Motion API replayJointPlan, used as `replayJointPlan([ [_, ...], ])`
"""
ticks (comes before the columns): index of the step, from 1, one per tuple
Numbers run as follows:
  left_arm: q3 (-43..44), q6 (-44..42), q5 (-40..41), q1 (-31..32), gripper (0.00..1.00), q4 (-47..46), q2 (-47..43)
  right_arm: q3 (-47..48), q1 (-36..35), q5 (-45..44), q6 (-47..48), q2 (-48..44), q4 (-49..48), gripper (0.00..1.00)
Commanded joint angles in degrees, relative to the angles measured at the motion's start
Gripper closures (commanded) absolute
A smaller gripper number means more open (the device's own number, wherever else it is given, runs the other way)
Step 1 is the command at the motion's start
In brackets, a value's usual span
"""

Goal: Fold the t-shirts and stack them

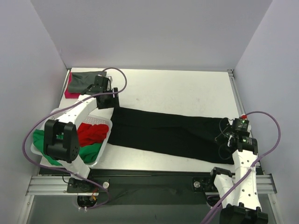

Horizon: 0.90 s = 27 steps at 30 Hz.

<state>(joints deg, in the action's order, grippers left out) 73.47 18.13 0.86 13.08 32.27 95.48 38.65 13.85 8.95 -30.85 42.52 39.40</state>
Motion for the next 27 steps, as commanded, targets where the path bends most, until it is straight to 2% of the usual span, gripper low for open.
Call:
replayJointPlan([
  [1, 2.11, 3.92, -0.86, 4.05, 0.24, -1.95, 1.01, 2.03, -1.01, -2.71, -2.28, 0.28, 5.68, 0.92],
  [2, 1.94, 5.5, -2.34, 4.58, 0.24, -2.91, 1.46, 2.47, -1.19, -3.67, -2.89, 0.45, 6.56, 0.74],
  [4, 1.15, 6.82, -3.32, 5.98, 0.23, -4.49, 2.6, 3.7, -1.8, -4.46, -3.07, 0.11, 9.02, 0.57],
  [5, 0.8, 8.05, -3.5, 6.25, 0.23, -5.11, 2.86, 5.28, -2.07, -5.51, -3.16, 0.02, 9.64, 0.45],
  [7, -0.43, 9.2, -4.46, 6.52, 0.23, -6.42, 4.09, 6.78, -2.68, -6.66, -2.46, -0.16, 10.17, 0.26],
  [8, -0.87, 10.16, -4.81, 6.52, 0.23, -6.78, 4.53, 7.83, -2.77, -7.19, -2.11, 0.1, 10.17, 0.24],
  [11, -2.36, 11.66, -5.61, 6.52, 0.23, -8.27, 5.94, 8.11, -3.03, -6.32, -0.44, 2.56, 7.28, 0.26],
  [17, -4.3, 13.51, -7.01, 6.52, 0.23, -9.86, 8.14, 4.68, -3.04, 2.47, 1.84, 10.02, -7.47, 0.34],
  [21, -5.36, 14.3, -7.37, 6.52, 0.23, -10.56, 8.49, 4.15, -3.04, 7.3, 2.37, 18.7, -17.48, 0.37],
  [27, -5.8, 14.56, -7.37, 6.43, 0.23, -10.56, 8.58, 8.1, -3.12, 8.98, 4.92, 31.01, -22.87, 0.4],
])
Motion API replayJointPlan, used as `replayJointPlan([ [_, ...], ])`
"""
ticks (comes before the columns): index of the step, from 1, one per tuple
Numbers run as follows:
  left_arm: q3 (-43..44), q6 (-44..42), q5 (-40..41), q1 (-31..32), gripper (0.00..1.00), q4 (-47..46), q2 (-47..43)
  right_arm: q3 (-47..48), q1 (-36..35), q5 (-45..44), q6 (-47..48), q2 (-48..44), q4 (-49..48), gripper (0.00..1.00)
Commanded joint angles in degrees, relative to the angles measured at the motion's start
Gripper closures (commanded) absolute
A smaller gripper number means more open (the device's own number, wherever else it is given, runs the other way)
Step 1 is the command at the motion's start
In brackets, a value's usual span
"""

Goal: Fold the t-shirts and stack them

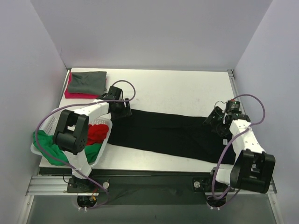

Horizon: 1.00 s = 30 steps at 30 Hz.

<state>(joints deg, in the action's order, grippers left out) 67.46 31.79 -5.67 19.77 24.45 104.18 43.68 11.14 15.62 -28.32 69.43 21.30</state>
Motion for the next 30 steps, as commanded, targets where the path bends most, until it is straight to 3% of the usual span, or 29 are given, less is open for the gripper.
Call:
replayJointPlan([
  [1, 0.3, 0.9, -0.83, -0.34, 0.23, -2.83, -0.03, 3.86, -0.5, 2.4, 2.65, 5.35, -5.12, 0.4],
  [12, 1.01, 0.82, -0.66, -0.52, 0.23, -2.12, 1.11, 9.05, -3.04, 3.37, 3.71, 19.51, -9.79, 0.48],
  [30, 0.13, 0.9, -1.01, -1.05, 0.23, -2.3, 0.59, 3.96, -7.53, -1.56, 6.08, 14.68, -5.83, 0.56],
])
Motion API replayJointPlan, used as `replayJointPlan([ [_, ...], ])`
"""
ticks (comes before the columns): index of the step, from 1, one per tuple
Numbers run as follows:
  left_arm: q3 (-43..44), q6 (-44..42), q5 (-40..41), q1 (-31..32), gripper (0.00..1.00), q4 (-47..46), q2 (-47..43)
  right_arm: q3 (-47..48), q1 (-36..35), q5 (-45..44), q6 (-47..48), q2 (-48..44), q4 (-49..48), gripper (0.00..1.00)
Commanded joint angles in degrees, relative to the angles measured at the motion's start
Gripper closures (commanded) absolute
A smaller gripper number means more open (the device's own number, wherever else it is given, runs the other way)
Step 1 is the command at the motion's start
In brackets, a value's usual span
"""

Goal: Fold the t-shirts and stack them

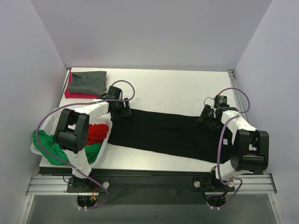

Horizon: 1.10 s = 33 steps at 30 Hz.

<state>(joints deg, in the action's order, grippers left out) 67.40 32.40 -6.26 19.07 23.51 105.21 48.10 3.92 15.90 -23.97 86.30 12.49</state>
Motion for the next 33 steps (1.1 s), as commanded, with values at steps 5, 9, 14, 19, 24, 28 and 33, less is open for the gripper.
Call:
replayJointPlan([
  [5, -0.6, 0.29, -0.42, -0.35, 0.23, -1.53, -1.06, -0.72, -0.32, -0.79, 1.73, -2.81, 3.59, 0.67],
  [9, -0.69, 0.29, -0.5, -0.35, 0.23, -1.53, -1.15, -0.64, -0.93, 0.97, 2.08, -2.02, 4.38, 0.81],
  [14, -1.04, 0.29, -0.51, -0.44, 0.23, -1.62, -1.67, -1.16, -2.69, 1.41, 2.0, -2.71, 5.61, 1.0],
  [19, -1.65, 0.47, -0.59, -0.61, 0.23, -1.97, -1.85, -2.56, -3.57, 1.68, 1.2, -5.09, 6.67, 1.0],
  [24, -2.09, 0.56, -0.77, -0.61, 0.23, -2.24, -2.29, -4.24, -6.29, 1.77, -0.72, -8.78, 8.25, 1.0],
  [28, -2.36, 0.64, -1.03, -0.61, 0.23, -2.41, -2.38, -5.38, -8.66, 1.41, -2.75, -11.24, 8.87, 1.0],
  [33, -2.62, 0.82, -1.21, -0.61, 0.23, -2.85, -2.55, -6.0, -12.53, -1.83, -5.38, -11.86, 9.48, 1.0],
])
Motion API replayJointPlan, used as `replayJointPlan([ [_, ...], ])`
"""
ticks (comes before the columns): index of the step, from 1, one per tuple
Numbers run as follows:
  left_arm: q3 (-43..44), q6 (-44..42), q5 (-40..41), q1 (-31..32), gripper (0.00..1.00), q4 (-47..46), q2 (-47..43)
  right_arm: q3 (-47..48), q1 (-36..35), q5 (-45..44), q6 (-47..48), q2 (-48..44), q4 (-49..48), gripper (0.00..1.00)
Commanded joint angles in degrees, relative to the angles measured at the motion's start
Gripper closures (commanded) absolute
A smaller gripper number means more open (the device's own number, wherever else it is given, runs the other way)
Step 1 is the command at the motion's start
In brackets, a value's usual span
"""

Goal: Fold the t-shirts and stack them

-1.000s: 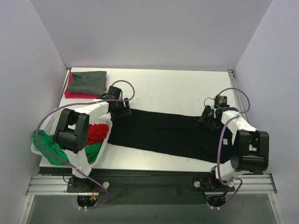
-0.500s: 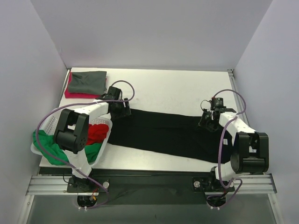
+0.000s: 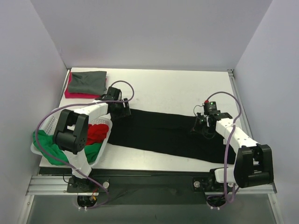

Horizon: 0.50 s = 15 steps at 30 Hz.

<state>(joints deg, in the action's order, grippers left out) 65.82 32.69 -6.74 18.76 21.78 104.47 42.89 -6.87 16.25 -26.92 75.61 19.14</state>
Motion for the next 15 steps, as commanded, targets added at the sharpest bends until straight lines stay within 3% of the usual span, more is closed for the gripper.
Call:
replayJointPlan([
  [1, -1.13, 0.54, -0.81, -0.31, 0.23, -1.21, -1.81, -0.79, -2.61, -3.41, -3.48, -1.08, 3.18, 1.0],
  [15, -1.57, 0.54, -1.34, -0.31, 0.23, -1.83, -1.98, -1.15, -10.79, -9.31, -12.54, -2.05, 6.7, 1.0],
])
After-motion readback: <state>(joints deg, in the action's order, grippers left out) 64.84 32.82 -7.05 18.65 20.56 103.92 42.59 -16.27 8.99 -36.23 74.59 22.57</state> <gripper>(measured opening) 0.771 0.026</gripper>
